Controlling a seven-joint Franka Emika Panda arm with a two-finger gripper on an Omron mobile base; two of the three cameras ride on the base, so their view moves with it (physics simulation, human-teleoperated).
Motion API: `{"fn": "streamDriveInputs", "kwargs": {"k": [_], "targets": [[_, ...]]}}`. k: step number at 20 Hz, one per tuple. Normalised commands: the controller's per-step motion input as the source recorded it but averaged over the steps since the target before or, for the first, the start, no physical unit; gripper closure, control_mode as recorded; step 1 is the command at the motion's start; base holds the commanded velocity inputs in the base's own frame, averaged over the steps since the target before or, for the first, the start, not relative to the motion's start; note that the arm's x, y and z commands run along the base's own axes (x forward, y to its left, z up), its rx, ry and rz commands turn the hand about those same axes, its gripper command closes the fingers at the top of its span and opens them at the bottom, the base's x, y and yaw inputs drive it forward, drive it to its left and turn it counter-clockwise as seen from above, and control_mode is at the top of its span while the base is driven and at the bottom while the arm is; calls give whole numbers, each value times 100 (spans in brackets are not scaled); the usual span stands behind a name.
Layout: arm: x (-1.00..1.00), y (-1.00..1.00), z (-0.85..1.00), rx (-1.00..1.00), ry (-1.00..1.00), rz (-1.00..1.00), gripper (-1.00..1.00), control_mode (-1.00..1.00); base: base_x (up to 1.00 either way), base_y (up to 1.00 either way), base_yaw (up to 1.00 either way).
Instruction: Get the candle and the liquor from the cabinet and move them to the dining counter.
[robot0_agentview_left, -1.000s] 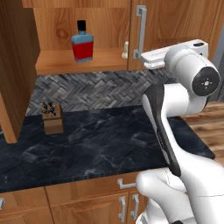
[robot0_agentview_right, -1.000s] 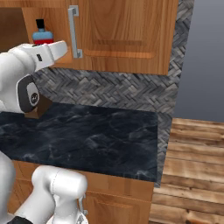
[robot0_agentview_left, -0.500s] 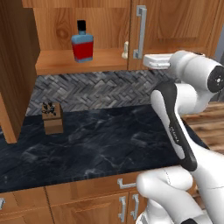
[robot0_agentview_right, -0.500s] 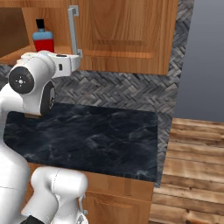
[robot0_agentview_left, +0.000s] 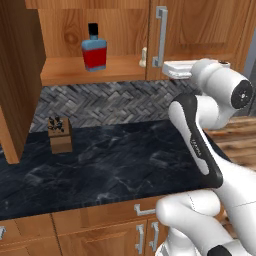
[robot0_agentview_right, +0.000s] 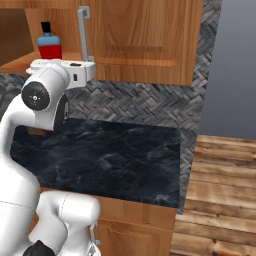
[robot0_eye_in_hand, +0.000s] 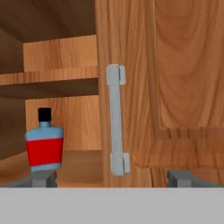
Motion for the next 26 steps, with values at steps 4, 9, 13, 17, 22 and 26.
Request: {"fn": "streamDriveInputs", "kwargs": {"k": [4, 9, 13, 17, 22, 26], "targets": [[36, 0, 0, 0, -9, 0, -100, -100, 0, 0, 0], [44, 1, 0, 0, -9, 0, -100, -100, 0, 0, 0], [50, 0, 0, 0, -7, 0, -100, -100, 0, 0, 0], [45, 0, 0, 0, -8, 0, -100, -100, 0, 0, 0], [45, 0, 0, 0, -6, 0, -100, -100, 0, 0, 0], [35, 0, 0, 0, -4, 0, -100, -100, 0, 0, 0]]}}
